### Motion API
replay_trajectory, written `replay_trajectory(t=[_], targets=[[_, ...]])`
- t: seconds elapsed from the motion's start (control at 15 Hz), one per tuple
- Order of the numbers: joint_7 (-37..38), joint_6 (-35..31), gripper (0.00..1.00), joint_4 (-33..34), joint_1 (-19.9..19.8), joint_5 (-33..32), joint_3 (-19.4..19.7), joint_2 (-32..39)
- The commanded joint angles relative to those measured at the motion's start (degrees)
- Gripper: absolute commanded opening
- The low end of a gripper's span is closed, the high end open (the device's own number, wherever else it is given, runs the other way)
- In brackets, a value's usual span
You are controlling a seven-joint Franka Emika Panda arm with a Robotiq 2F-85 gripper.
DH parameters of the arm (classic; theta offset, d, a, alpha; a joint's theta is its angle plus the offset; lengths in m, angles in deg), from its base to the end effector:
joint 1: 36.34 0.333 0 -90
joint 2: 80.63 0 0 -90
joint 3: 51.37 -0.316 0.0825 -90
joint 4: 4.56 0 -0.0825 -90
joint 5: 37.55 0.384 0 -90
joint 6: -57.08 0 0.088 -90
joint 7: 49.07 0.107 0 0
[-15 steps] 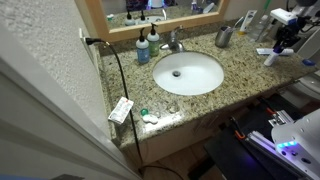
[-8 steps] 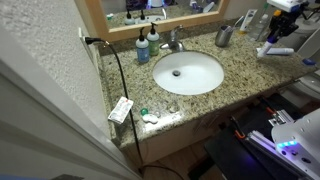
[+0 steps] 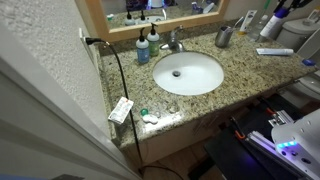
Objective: Pick up the blue bottle and place it on the left. Then pick up the small bottle with a blue cap and place it on the left
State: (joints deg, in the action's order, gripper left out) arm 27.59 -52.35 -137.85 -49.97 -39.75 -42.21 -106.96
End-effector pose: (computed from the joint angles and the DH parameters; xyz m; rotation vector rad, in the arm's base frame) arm 0.3827 -0.1703 0.5139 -2.0315 2.3328 -0.0284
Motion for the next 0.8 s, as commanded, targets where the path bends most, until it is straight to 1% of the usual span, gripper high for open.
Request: replay_trajectory(t=[0.0, 0.07, 0.2, 0.4, 0.47, 0.53, 0.6, 0.67, 0.73], targets=[[-0.8, 1.9, 0.15, 0.5, 2.0, 0.8, -5.1, 1.0], [0.0, 2.5, 0.15, 0.3, 3.6, 0.6, -7.9, -0.1], [-0.2, 3.6, 0.15, 1.1, 6.8, 1.1, -11.9, -0.4], [0.5, 4.6, 0.15, 4.4, 12.9, 1.9, -18.8, 1.5], [1.1, 2.5, 0.40, 1.7, 10.5, 0.9, -16.5, 0.0], [1.7, 2.7, 0.40, 2.4, 12.3, 1.1, -18.4, 0.1], [2.2, 3.0, 0.40, 2.7, 13.3, 1.1, -19.4, 0.1], [2.3, 3.3, 0.15, 3.0, 13.6, 1.1, -19.8, 0.1], [1.3, 3.8, 0.15, 3.4, 14.0, 1.5, -19.7, 1.7]])
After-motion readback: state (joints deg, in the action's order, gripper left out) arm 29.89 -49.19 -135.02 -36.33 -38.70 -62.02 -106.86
